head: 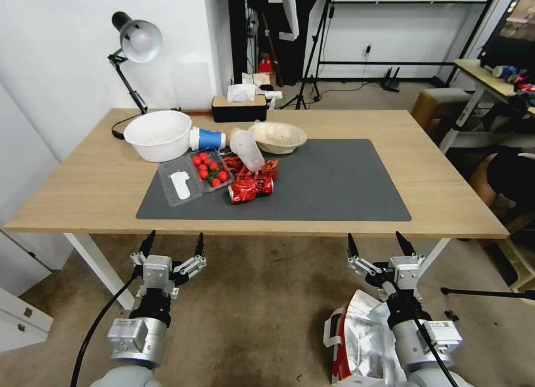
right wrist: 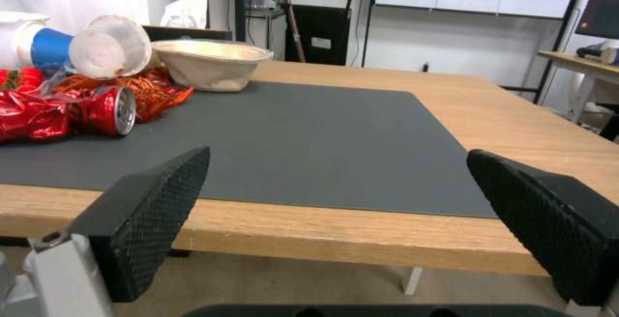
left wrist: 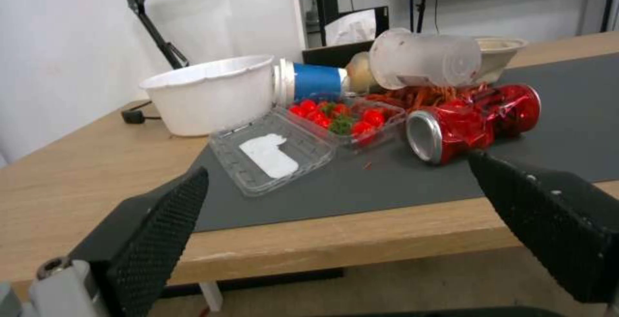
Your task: Pick up the food delivery bag from the floor and place it on the table.
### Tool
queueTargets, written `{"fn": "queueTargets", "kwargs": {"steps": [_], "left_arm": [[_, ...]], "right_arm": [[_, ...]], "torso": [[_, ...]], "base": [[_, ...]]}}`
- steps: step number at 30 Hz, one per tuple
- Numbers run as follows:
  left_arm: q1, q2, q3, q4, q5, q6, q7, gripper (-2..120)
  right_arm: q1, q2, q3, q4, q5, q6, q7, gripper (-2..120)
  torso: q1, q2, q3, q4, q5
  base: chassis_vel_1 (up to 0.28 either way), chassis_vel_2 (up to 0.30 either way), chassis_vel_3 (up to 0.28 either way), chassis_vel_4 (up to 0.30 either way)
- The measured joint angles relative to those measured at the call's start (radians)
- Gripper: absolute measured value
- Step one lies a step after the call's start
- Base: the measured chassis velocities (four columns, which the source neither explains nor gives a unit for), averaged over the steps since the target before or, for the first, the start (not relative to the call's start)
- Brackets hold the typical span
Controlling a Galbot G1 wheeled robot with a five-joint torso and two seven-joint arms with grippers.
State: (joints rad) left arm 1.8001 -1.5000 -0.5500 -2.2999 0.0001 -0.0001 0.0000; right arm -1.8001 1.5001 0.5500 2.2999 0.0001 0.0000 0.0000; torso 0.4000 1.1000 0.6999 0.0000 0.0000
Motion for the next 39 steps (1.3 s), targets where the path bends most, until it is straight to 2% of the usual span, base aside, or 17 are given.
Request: {"fn": "queueTargets", "kwargs": {"steps": [15,19,20,21,23,36,39], "left_arm": [[-0.009,0.007,-0.002,0.002,-0.008,-0.004,-0.003,100],[-0.049,0.040,-0.010,0.016,-0.049,-0.021,-0.022,99],[-0.071,0.060,-0.017,0.027,-0.075,-0.029,-0.037,98],[-0.126,0.106,-0.033,0.047,-0.133,-0.053,-0.070,98],[-0.157,0.131,-0.037,0.067,-0.172,-0.070,-0.088,98],[-0.152,0.136,-0.045,0.090,-0.196,-0.118,-0.083,98],[-0.147,0.132,-0.045,0.090,-0.190,-0.124,-0.083,102]], "right_arm": [[0.005,-0.009,0.001,0.000,0.007,-0.001,0.004,100],[0.024,-0.046,0.005,0.009,0.038,-0.005,0.022,100],[0.037,-0.067,0.008,0.011,0.059,-0.009,0.037,100],[0.074,-0.126,0.022,0.032,0.110,-0.012,0.074,100],[0.090,-0.154,0.024,0.036,0.143,-0.020,0.091,100],[0.090,-0.148,0.024,0.036,0.139,-0.012,0.087,100],[0.088,-0.148,0.022,0.034,0.137,-0.008,0.086,100]], "torso": [[0.000,0.000,0.000,0.0000,0.0000],[0.000,0.000,0.000,0.0000,-0.0002],[0.000,0.000,0.000,-0.0001,0.0009],[0.000,0.000,0.000,0.0001,-0.0007],[0.000,0.000,0.000,-0.0001,0.0003],[0.000,0.000,0.000,0.0000,0.0001],[0.000,0.000,0.000,0.0000,0.0000]], "base": [[0.000,0.000,0.000,0.000],[0.000,0.000,0.000,0.000],[0.000,0.000,0.000,0.000],[0.000,0.000,0.000,0.000],[0.000,0.000,0.000,0.000],[0.000,0.000,0.000,0.000],[0.000,0.000,0.000,0.000]]}}
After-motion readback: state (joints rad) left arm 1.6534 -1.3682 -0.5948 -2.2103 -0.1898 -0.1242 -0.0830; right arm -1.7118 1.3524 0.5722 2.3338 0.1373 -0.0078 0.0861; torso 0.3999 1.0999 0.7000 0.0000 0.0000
